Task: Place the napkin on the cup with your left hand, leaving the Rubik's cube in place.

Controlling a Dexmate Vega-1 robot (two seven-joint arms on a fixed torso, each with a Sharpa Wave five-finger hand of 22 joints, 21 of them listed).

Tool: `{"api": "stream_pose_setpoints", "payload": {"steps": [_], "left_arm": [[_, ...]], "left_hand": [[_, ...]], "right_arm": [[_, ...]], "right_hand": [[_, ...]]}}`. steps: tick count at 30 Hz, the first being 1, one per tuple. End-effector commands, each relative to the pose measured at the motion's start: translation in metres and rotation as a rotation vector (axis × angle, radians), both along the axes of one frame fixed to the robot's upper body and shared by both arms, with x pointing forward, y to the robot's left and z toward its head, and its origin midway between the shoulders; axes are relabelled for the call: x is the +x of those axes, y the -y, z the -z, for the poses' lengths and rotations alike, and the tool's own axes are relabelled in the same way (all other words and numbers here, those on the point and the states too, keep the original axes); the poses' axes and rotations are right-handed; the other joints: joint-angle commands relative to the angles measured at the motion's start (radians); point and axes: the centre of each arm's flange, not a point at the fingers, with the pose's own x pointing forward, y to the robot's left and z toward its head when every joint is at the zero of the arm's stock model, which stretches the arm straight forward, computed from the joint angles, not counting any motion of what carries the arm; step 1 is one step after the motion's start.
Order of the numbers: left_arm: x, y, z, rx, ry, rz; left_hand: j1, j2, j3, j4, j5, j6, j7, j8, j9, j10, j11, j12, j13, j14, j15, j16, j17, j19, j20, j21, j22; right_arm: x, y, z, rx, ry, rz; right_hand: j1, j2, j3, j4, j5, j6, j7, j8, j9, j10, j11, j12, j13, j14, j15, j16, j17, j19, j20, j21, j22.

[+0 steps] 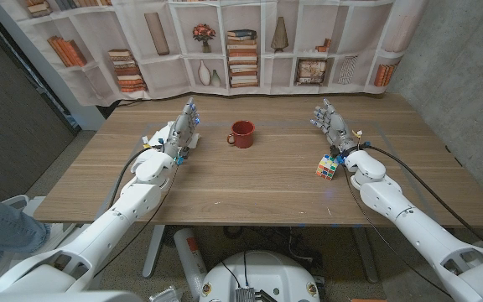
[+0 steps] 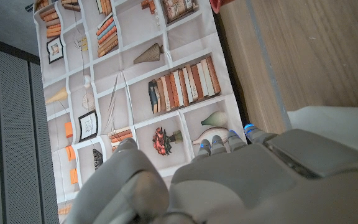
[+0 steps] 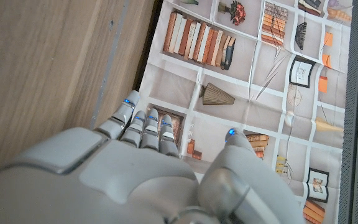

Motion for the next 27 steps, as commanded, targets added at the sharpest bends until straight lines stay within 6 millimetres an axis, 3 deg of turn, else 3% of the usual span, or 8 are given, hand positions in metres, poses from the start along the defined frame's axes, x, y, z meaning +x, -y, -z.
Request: {"api": "stream_pose_setpoints", "payload": {"steps": [1, 27], "left_arm": [[0.002, 0.000, -0.001, 0.009, -0.013, -0.002], [-0.016, -0.008, -0.008, 0.046, 0.015, -0.022]], "left_hand": [[0.011, 0.002, 0.007, -0.002, 0.007, -0.077, 0.000, 0.003, 0.001, -0.072, 0.001, 0.006, 0.001, -0.098, 0.000, 0.006, 0.002, -0.115, -0.031, 0.004, 0.003], [0.022, 0.014, 0.008, -0.008, 0.016, -0.062, 0.003, 0.003, 0.002, -0.060, 0.001, 0.006, 0.001, -0.084, 0.003, 0.008, 0.002, -0.114, -0.019, 0.005, 0.003]], "right_arm": [[0.006, -0.006, 0.004, 0.010, -0.016, -0.011], [-0.009, -0.002, -0.011, -0.014, 0.049, 0.011]], "right_hand": [[0.014, 0.002, 0.007, -0.003, 0.006, 0.007, -0.003, 0.003, 0.003, 0.012, -0.002, 0.005, 0.004, 0.007, -0.001, 0.004, 0.003, 0.011, -0.020, 0.003, 0.003], [0.025, 0.008, 0.010, -0.011, 0.004, 0.008, -0.001, 0.002, 0.003, 0.013, -0.004, 0.003, 0.005, 0.008, -0.001, 0.003, 0.003, 0.017, -0.020, -0.009, 0.003]]}}
